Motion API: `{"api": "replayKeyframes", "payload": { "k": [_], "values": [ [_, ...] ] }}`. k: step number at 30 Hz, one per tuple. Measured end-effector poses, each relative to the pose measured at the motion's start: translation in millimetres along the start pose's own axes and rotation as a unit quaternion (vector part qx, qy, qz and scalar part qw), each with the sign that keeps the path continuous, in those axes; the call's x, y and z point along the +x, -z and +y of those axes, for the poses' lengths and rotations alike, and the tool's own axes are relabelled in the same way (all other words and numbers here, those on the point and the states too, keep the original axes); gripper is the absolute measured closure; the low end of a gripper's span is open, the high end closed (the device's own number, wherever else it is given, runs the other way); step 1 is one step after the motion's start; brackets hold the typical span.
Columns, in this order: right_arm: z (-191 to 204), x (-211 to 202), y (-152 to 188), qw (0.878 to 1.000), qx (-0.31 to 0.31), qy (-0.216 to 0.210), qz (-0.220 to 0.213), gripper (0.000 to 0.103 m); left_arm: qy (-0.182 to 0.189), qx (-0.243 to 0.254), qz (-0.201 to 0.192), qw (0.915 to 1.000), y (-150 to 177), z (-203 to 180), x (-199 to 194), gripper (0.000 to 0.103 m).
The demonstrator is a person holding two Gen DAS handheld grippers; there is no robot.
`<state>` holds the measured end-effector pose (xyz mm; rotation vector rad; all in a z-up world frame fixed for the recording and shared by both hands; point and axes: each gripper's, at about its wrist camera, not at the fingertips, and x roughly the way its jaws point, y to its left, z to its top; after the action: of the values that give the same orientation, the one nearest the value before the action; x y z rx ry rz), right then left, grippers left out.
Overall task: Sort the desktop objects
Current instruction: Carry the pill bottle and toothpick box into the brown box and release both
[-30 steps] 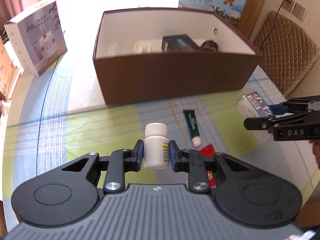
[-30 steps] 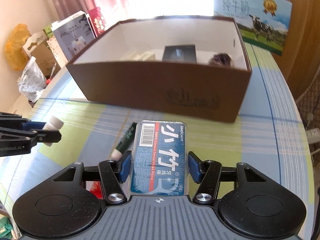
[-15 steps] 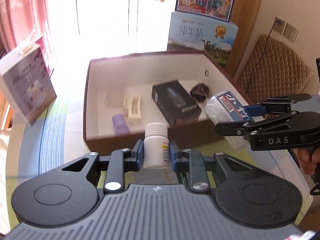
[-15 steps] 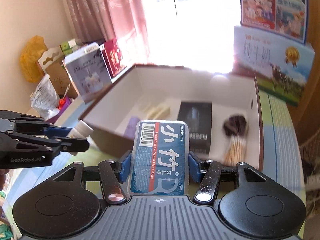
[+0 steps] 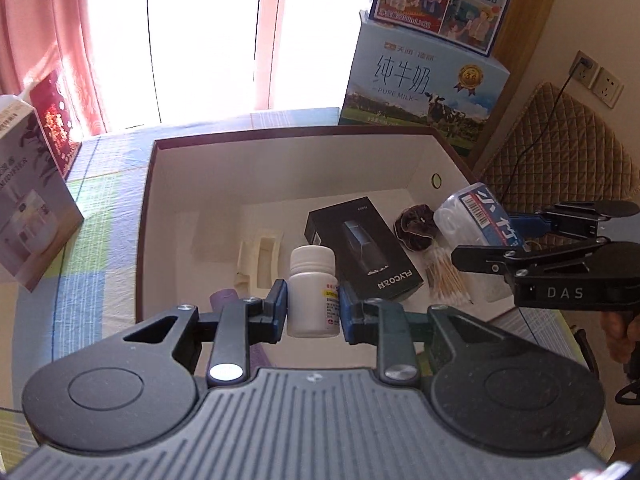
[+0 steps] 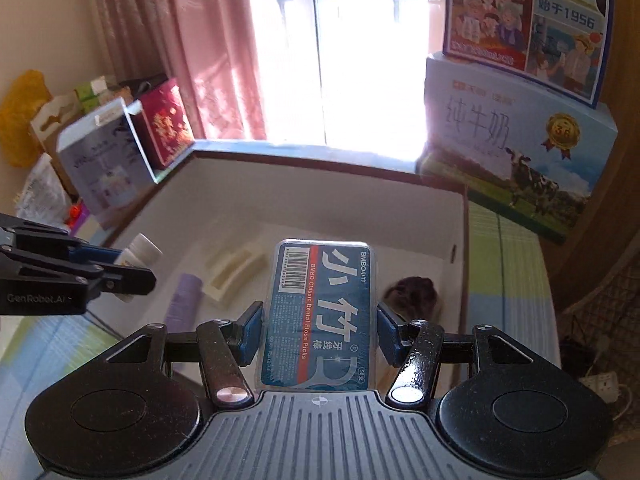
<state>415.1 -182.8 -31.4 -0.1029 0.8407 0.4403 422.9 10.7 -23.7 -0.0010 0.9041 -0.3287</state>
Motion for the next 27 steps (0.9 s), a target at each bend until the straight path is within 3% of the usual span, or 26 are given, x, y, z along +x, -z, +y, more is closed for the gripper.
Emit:
{"api": "replayKeyframes", "payload": {
  "k": [9,27],
  "values": [
    [-5,32,4,0.998,-0.022,0.027,0.051,0.048,0.000,-0.002,0.057,0.9984,-1,2,49,0.081],
    [11,89,-16,0.998,-0.001,0.013,0.053,0.048,-0.017,-0.007,0.088,0.9959,-2,5,89,0.081]
  ]
}}
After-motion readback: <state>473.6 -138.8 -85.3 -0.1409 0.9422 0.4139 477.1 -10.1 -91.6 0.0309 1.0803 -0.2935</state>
